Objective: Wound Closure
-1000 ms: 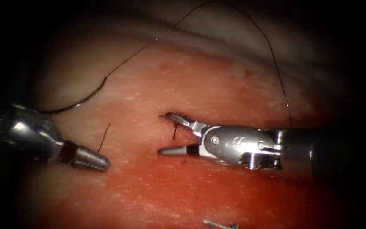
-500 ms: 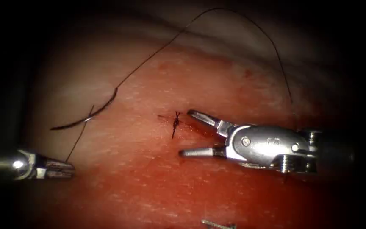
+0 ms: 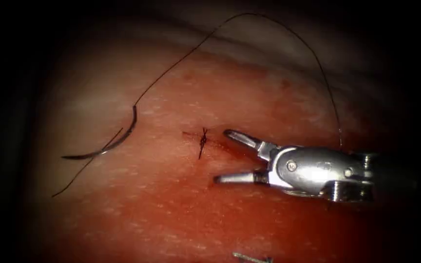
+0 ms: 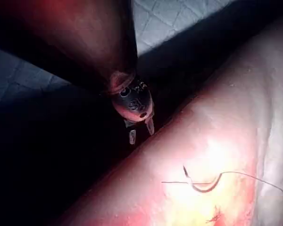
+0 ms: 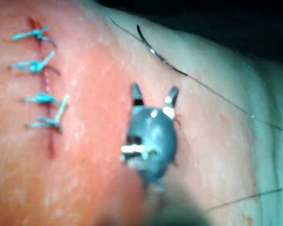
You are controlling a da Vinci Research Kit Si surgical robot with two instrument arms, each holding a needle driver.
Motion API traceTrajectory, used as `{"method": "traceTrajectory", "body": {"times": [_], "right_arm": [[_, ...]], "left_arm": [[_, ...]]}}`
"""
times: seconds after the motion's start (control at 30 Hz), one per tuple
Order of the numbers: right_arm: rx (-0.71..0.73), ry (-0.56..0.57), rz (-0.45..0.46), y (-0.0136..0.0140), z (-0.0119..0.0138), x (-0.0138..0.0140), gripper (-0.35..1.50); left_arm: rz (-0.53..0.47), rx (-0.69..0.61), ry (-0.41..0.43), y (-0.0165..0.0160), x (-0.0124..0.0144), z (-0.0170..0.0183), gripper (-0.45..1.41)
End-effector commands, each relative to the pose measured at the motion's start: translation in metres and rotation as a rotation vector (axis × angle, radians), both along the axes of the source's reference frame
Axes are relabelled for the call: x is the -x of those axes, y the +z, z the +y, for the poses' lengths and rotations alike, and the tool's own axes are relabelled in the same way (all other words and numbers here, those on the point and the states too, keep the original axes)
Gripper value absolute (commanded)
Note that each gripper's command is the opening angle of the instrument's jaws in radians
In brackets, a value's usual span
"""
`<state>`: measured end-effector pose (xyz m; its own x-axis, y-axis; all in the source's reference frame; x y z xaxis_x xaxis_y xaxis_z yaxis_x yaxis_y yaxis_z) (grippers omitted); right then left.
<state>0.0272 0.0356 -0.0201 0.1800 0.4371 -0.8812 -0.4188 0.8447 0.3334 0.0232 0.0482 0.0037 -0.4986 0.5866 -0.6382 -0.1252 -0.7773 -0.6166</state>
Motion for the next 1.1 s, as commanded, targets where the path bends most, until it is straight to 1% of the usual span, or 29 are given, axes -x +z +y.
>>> {"method": "traceTrajectory", "body": {"times": [0.03, 0.07, 0.13, 0.17, 0.23, 0.27, 0.33, 0.37, 0.4, 0.43, 0.53, 0.57, 0.73, 0.8, 0.9, 0.97, 1.0, 1.1], "right_arm": [[0.001, -0.001, 0.001, 0.0004, 0.0000, -0.0008, 1.15], [0.001, 0.000, 0.001, 0.0004, 0.0000, -0.0008, 1.15], [-0.005, 0.002, 0.002, 0.0005, 0.0000, -0.0008, 1.15], [-0.005, 0.004, 0.000, 0.0005, 0.0000, -0.0008, 1.15], [-0.010, 0.006, 0.002, 0.0004, 0.0000, -0.0007, 1.15], [-0.010, 0.006, 0.002, 0.0004, 0.0000, -0.0007, 1.15], [-0.015, 0.010, 0.002, 0.0004, 0.0000, -0.0006, 1.15], [-0.020, 0.012, 0.003, 0.0004, 0.0000, -0.0006, 1.15], [-0.022, 0.013, -0.001, 0.0004, -0.0001, -0.0006, 1.15], [-0.028, 0.014, -0.002, 0.0003, -0.0001, -0.0006, 1.15], [-0.035, 0.016, -0.003, 0.0001, -0.0002, -0.0006, 1.15], [-0.036, 0.017, -0.004, 0.0000, -0.0002, -0.0006, 1.15], [-0.037, 0.019, -0.006, -0.0001, -0.0002, -0.0006, 1.17], [-0.037, 0.019, -0.006, -0.0001, -0.0002, -0.0006, 1.17], [-0.037, 0.020, -0.006, -0.0001, -0.0002, -0.0007, 1.17], [-0.037, 0.020, -0.006, -0.0001, -0.0002, -0.0007, 1.17], [-0.036, 0.021, -0.007, 0.0000, -0.0002, -0.0008, 1.17], [-0.037, 0.020, -0.009, 0.0000, -0.0002, -0.0008, 1.17]], "left_arm": [[0.016, -0.008, -0.026, 0.0001, 0.0004, 0.0004, 0.61], [0.031, -0.014, -0.047, -0.0003, 0.0003, 0.0015, 0.61], [0.058, -0.019, -0.087, -0.0007, 0.0009, 0.0045, 0.51], [0.079, 0.006, -0.107, -0.0004, 0.0021, 0.0060, 0.43], [0.098, 0.026, -0.131, 0.0003, 0.0038, 0.0068, 0.43], [0.119, 0.021, -0.132, 0.0014, 0.0062, 0.0072, 0.43], [0.110, -0.006, -0.092, 0.0024, 0.0088, 0.0072, 0.43], [0.118, -0.020, -0.063, 0.0033, 0.0108, 0.0070, 0.43], [0.131, -0.023, -0.049, 0.0038, 0.0117, 0.0069, 0.44], [0.168, -0.026, -0.018, 0.0051, 0.0136, 0.0068, 0.47], [0.218, -0.023, 0.012, 0.0072, 0.0152, 0.0070, 0.50], [0.242, -0.020, 0.029, 0.0086, 0.0158, 0.0073, 0.50], [0.303, -0.011, 0.055, 0.0117, 0.0161, 0.0073, 0.50], [0.305, -0.016, 0.055, 0.0119, 0.0160, 0.0071, 0.50], [0.293, -0.026, 0.058, 0.0110, 0.0157, 0.0075, 0.49], [0.262, -0.032, 0.044, 0.0102, 0.0155, 0.0083, 0.49], [0.242, -0.032, 0.016, 0.0095, 0.0153, 0.0090, 0.48], [0.204, -0.054, -0.030, 0.0081, 0.0153, 0.0096, 0.48]]}}
